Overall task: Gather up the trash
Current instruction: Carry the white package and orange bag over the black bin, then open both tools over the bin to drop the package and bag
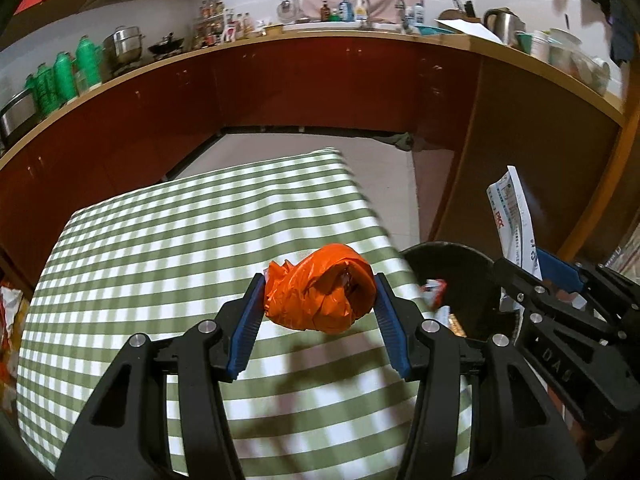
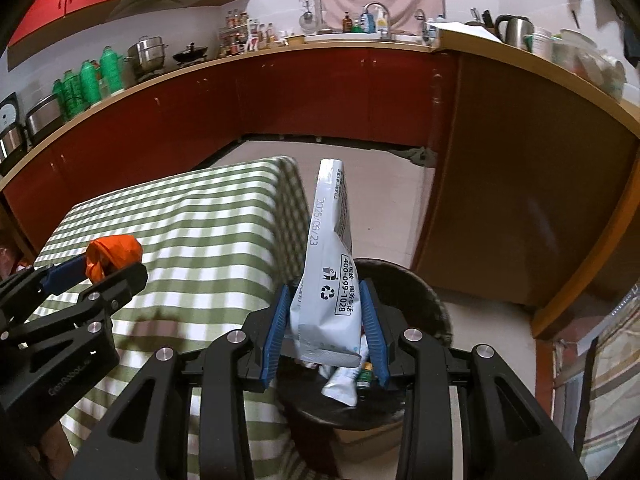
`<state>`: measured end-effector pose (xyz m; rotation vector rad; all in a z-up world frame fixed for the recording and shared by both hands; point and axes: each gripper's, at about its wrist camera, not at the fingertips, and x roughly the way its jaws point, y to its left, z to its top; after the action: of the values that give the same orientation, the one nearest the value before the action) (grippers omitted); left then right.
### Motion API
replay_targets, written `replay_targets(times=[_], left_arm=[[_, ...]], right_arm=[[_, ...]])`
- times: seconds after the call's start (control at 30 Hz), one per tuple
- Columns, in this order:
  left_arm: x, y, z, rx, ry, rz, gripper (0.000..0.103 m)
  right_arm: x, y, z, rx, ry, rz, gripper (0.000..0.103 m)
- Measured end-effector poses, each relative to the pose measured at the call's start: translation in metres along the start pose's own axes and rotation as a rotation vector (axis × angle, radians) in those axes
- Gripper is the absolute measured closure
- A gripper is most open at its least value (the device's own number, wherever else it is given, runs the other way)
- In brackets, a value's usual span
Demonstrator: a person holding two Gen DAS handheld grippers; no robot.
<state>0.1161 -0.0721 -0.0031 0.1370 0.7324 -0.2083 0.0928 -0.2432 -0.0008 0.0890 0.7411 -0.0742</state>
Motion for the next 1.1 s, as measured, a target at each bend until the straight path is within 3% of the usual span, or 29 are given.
replay_targets(times=[0.6, 0.77, 1.1], left_arm=[[0.033, -0.07, 0.011, 0.082, 0.002, -0.014, 0.05], [0.042, -0.077, 0.014, 0.085, 0.001, -0.004, 0.045], [0.047, -0.08, 0.01, 0.081, 0.017, -0.001, 0.036]], right_arm=[[0.01, -0.047, -0.003, 0.072, -0.013, -0.027, 0.066], [0.012, -0.059, -0.007, 0.099, -0.018, -0.046, 0.05], [0.003, -0.066, -0.003, 0.117, -0.041, -0.08, 0.048]])
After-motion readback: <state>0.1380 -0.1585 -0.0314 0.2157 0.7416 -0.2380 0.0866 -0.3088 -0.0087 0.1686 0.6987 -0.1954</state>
